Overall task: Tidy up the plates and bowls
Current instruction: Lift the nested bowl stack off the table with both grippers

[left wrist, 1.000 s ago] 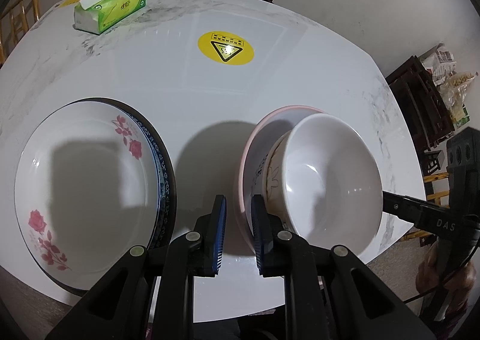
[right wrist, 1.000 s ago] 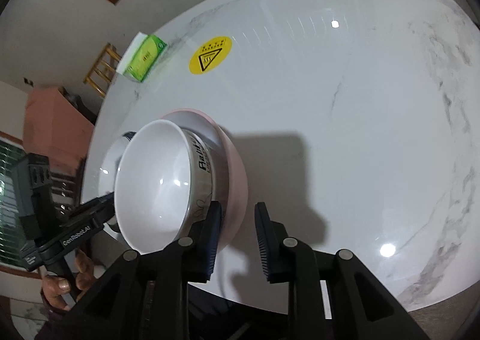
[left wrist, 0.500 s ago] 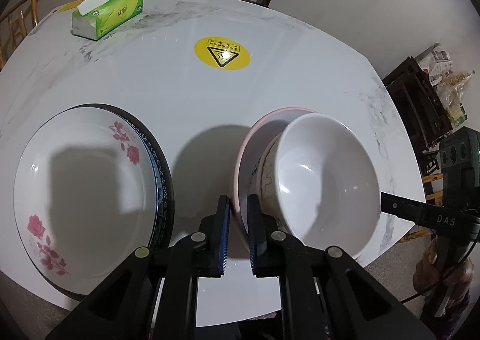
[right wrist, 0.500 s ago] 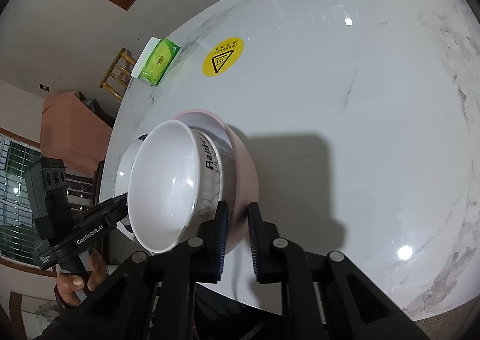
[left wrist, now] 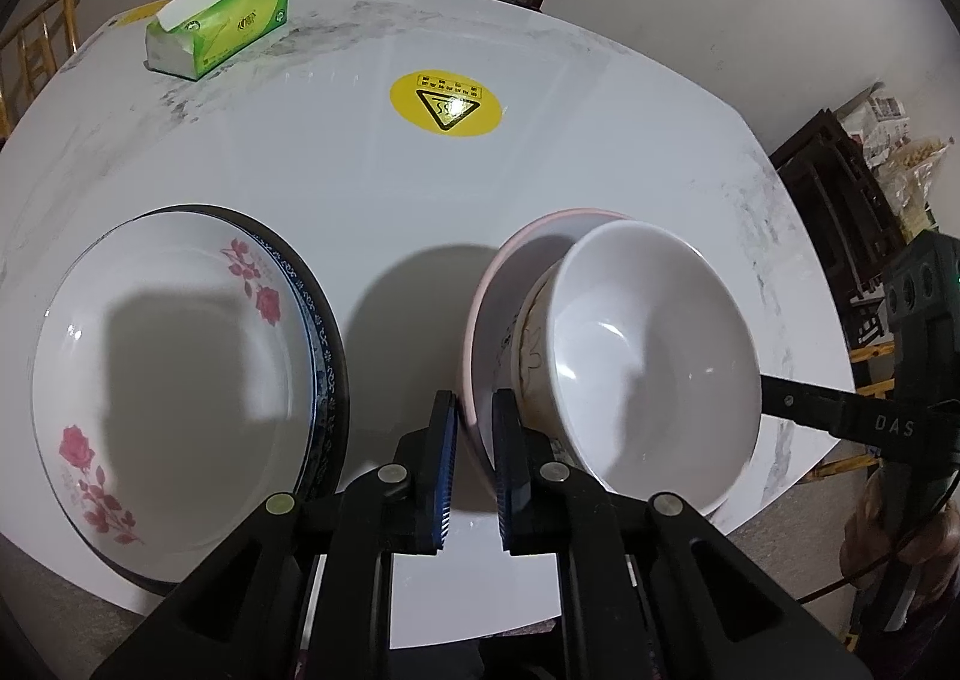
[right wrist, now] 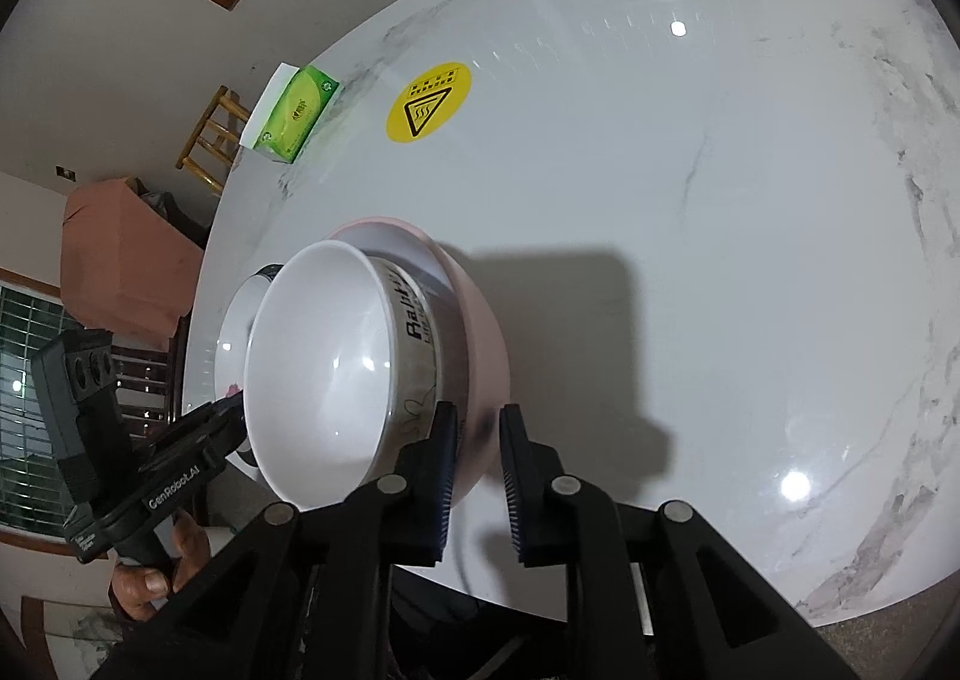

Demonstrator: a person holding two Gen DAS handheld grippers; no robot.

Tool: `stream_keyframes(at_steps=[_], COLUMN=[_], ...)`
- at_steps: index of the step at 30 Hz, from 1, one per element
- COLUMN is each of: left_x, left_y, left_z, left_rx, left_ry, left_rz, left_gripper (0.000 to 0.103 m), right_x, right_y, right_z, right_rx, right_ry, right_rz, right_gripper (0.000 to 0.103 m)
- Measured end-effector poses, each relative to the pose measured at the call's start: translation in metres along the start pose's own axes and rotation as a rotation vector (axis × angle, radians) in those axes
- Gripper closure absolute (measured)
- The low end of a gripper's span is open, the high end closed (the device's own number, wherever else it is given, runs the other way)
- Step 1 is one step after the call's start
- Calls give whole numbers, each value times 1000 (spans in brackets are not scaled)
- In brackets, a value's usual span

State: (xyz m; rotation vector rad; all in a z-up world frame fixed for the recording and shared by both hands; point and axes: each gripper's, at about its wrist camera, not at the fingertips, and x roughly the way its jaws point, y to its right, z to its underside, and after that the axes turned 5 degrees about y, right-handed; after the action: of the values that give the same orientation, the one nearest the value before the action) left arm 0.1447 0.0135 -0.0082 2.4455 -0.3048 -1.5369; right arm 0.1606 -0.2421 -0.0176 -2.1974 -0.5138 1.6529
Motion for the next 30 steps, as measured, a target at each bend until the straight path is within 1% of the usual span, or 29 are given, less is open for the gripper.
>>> stream_keyframes(at_steps=[6, 14, 21, 27, 30], left_x=[-1, -4, -11, -18, -19], left_y=[-3, -6, -8, -8, -6], left_z=[2, 2, 1, 1, -1], left_rx=[1, -42, -36, -35, -30], left_ry=[30, 36, 62, 76, 83], left_rz=[11, 20, -1, 3, -2], left_gripper=[95, 96, 96, 96, 96], right_x=[-3, -3, 1, -4, -4], right_y=[6, 3, -2, -4, -7], right_z=[8, 10, 13, 11, 10], right_rx=[-10, -23, -27, -24, -30], right_ry=[37, 36, 35, 47, 48], right_rz=[-55, -50, -62, -77, -71], right_gripper=[90, 90, 90, 90, 90])
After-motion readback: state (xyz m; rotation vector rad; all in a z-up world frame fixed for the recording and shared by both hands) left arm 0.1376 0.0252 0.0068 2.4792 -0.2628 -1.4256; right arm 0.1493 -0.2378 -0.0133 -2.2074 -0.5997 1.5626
